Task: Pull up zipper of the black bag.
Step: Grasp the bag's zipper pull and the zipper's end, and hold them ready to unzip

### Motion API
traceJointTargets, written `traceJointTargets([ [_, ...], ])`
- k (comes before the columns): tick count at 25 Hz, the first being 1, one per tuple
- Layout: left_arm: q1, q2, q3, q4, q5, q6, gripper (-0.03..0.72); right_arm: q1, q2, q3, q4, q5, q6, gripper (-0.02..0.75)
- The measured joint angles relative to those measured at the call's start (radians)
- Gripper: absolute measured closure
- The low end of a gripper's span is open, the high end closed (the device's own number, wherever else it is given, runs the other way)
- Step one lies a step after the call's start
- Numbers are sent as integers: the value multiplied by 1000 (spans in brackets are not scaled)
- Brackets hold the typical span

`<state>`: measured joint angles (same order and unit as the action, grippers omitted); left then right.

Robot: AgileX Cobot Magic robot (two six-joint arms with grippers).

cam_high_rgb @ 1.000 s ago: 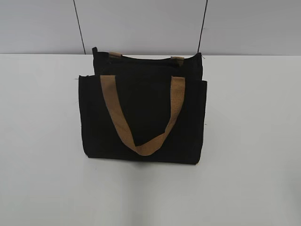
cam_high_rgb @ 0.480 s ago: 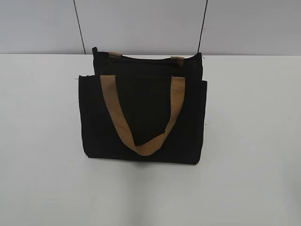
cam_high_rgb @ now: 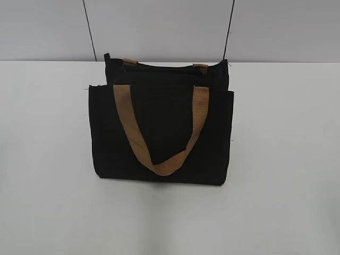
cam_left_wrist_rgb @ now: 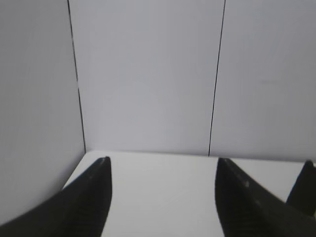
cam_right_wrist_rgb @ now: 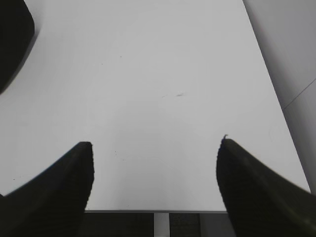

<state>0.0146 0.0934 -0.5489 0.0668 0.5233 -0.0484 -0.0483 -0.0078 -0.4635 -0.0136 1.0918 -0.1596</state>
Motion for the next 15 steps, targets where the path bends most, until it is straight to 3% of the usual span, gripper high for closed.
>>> traceJointTargets([
  [8, -9, 410, 193, -91, -535, 0, 310, 0, 0, 0, 0, 0, 0, 150],
  [15, -116, 939, 207, -50, -974, -31, 318, 0, 0, 0, 0, 1, 0, 150],
])
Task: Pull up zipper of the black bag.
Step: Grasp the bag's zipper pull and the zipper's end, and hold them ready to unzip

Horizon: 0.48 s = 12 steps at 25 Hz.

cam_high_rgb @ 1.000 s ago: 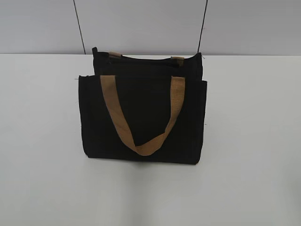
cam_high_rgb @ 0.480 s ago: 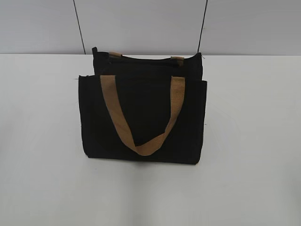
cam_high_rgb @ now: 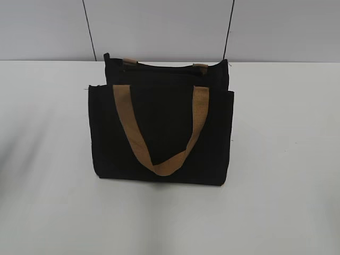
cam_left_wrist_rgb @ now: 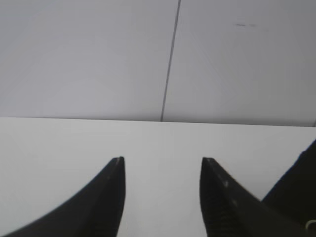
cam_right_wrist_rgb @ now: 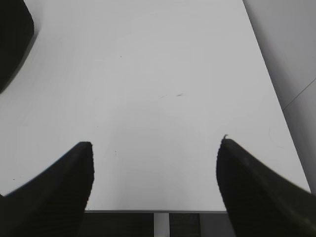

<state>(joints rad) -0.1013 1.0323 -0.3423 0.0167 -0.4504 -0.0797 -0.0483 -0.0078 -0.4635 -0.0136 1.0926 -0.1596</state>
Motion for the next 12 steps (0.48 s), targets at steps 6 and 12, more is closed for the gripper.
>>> traceJointTargets([
  [6, -6, 311, -39, 366, -231, -262, 319, -1, 0, 0, 0, 0, 0, 150],
  [12, 108, 478, -146, 857, -343, -427, 384, -1, 0, 0, 0, 0, 0, 150],
])
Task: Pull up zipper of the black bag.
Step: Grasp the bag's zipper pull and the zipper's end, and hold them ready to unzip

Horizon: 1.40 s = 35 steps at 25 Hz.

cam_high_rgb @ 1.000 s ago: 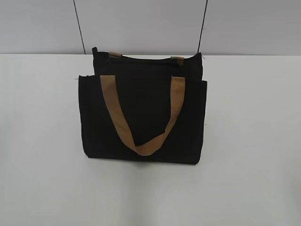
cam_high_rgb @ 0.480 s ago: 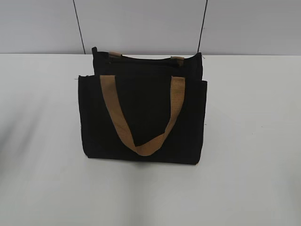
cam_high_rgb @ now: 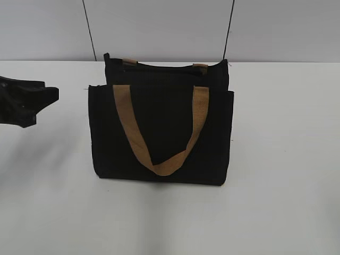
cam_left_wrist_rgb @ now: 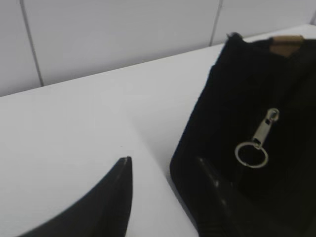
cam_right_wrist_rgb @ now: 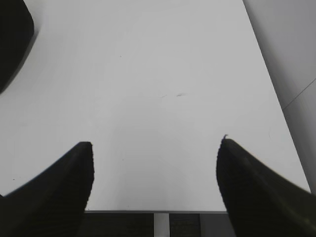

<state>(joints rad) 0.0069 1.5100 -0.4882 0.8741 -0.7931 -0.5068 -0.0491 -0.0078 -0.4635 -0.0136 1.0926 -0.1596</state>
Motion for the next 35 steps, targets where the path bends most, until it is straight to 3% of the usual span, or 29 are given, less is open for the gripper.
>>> traceJointTargets([
  [3, 52, 84, -54, 215, -83, -31, 399, 0, 0, 0, 0, 0, 0, 150],
  [6, 57, 192, -109, 356, -138, -37, 388, 0, 0, 0, 0, 0, 0, 150],
  [12, 57, 382, -216, 483, -281, -25, 372, 0, 0, 0, 0, 0, 0, 150],
  [18, 50, 466, -290, 497, -338, 18, 373, 0, 0, 0, 0, 0, 0, 150],
  [26, -27, 556, -355, 494, -339, 32, 374, 0, 0, 0, 0, 0, 0, 150],
  [33, -91, 632, -400, 394, -368, 69, 379, 0, 0, 0, 0, 0, 0, 150],
  [35, -109, 639, -400, 362, -368, 75, 420, 0, 0, 0, 0, 0, 0, 150],
])
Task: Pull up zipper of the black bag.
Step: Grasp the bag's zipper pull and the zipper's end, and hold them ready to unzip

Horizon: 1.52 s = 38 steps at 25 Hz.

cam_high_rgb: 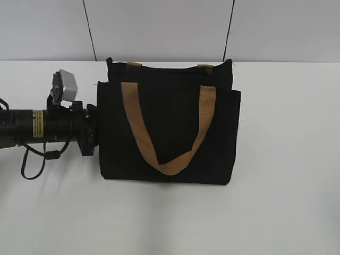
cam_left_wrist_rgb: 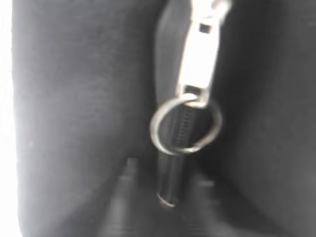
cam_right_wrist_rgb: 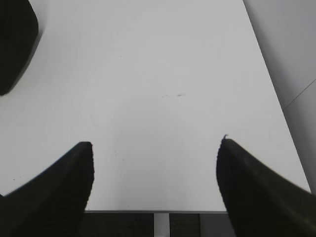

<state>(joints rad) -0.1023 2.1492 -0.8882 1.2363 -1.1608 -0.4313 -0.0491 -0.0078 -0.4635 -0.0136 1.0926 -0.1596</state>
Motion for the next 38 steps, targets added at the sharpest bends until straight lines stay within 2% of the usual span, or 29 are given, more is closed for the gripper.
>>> traceJointTargets([
  [3, -10, 3, 0, -16, 10, 2, 618, 0, 0, 0, 0, 0, 0, 150],
  [5, -12, -1, 13, -32, 16, 2, 662, 0, 0, 0, 0, 0, 0, 150],
  [9, -5, -64, 78, -77, 65, 2, 664, 0, 0, 0, 0, 0, 0, 150],
  [18, 4, -234, 197, -80, 177, 2, 666, 0, 0, 0, 0, 0, 0, 150],
  [28, 5, -494, 208, -82, 338, -5, 666, 0, 0, 0, 0, 0, 0, 150],
  [38, 5, -673, 209, -90, 431, -90, 666, 0, 0, 0, 0, 0, 0, 150],
])
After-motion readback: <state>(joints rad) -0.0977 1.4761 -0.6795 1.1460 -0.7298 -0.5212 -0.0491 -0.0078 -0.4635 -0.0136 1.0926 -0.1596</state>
